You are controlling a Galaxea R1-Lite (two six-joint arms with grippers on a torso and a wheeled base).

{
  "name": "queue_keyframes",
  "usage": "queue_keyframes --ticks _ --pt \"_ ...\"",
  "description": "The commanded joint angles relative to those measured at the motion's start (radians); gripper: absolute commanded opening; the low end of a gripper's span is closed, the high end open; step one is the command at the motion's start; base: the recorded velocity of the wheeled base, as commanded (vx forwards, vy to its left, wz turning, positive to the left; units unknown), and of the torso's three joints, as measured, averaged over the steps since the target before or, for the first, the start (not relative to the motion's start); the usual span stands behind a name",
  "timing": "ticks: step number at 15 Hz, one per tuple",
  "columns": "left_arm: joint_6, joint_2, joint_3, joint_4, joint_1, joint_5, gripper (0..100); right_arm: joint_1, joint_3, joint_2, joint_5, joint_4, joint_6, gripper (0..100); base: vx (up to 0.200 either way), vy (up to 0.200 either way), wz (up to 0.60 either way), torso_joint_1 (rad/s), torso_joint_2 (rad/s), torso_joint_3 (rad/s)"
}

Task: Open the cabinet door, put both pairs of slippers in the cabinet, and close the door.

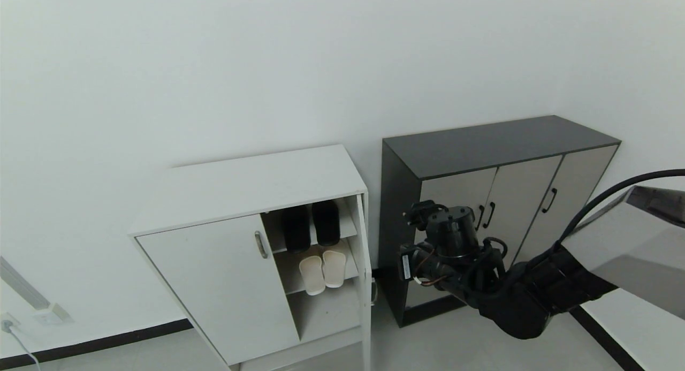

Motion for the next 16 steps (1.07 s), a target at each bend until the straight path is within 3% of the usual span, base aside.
queue_keyframes --ticks 1,7,13,16 --pt "-0.001 0.0 0.0 0.0 0.0 0.0 0 -0.001 0.04 0.008 0.005 -0.076 -0.016 0 0.0 0.0 0.0 0.0 0.0 0.0" --pt "-0.001 0.0 0.0 0.0 0.0 0.0 0 0.002 0.06 0.01 0.025 -0.116 -0.041 0 0.0 0.0 0.0 0.0 0.0 0.0" --pt "-0.001 0.0 0.0 0.0 0.0 0.0 0 0.011 0.081 0.01 0.028 -0.118 -0.041 0 0.0 0.0 0.6 0.003 0.0 0.002" --pt "-0.001 0.0 0.0 0.0 0.0 0.001 0 0.009 0.089 0.019 0.028 -0.144 -0.041 0 0.0 0.0 0.0 0.0 0.0 0.0"
